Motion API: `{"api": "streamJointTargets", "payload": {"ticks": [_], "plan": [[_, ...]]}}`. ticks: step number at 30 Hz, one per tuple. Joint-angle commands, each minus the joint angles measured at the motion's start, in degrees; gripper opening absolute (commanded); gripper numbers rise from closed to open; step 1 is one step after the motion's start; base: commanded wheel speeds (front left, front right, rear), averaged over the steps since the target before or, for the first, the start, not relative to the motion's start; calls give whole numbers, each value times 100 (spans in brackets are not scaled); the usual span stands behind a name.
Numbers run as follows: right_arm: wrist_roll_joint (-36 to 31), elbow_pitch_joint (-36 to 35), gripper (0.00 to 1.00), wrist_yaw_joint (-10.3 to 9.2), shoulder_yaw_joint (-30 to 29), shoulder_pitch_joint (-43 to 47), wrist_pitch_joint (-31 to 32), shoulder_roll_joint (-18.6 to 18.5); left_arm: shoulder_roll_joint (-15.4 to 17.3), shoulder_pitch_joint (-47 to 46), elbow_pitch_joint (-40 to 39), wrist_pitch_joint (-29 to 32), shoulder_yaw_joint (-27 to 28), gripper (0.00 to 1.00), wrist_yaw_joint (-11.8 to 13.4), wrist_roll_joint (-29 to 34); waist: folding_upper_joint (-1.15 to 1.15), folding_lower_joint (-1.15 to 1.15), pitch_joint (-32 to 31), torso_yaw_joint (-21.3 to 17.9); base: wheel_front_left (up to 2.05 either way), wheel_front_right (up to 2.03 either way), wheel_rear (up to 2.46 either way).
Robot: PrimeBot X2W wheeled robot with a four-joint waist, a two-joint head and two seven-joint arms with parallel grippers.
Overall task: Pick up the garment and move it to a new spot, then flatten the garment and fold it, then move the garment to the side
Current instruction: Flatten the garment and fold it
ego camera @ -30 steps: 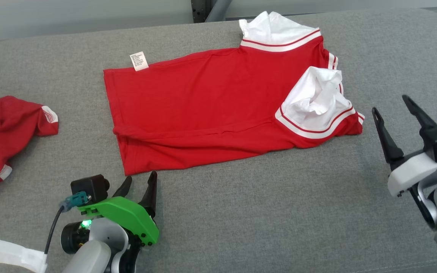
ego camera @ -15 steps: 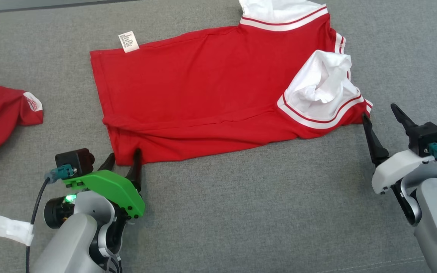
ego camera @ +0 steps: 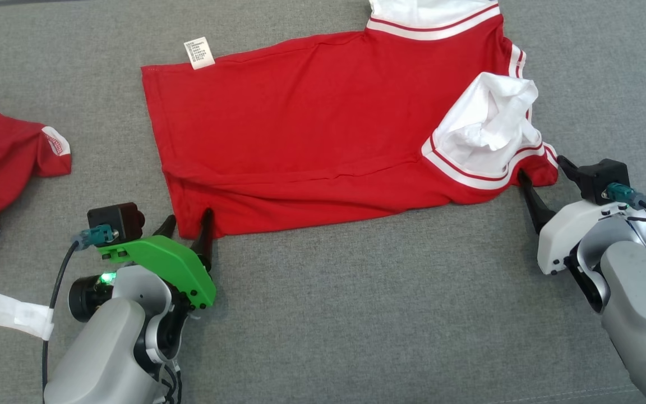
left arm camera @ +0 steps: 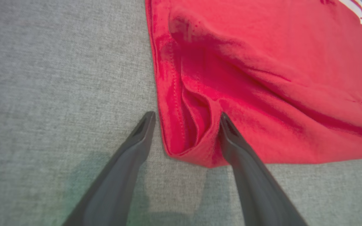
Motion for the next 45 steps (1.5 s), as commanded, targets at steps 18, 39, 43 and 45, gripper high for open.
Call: {"api": "streamJointTargets", "payload": {"ticks": [18, 39, 43, 45], "plan": [[1681, 166, 0, -8, 1236, -341, 510, -389, 9, 404, 122, 711, -254, 0, -523, -494, 26, 0, -170, 3, 0, 0, 0], [3958, -2621, 0, -14, 435, 2255, 2322, -2186, 1626, 2880, -3347, 1457, 218, 0, -99, -1294, 26, 0, -373, -364, 0, 0, 0], [3654, -2690, 100, -9, 371, 2363, 2195, -1885, 1451, 3028, -3254, 1263, 133, 100, -71, -1227, 26, 0, -406, -367, 0, 0, 0], [3535, -2747, 100, -9, 313, 2416, 2194, -1844, 1384, 3074, -3269, 1191, 102, 100, -75, -1211, 26, 0, -431, -352, 0, 0, 0]]}}
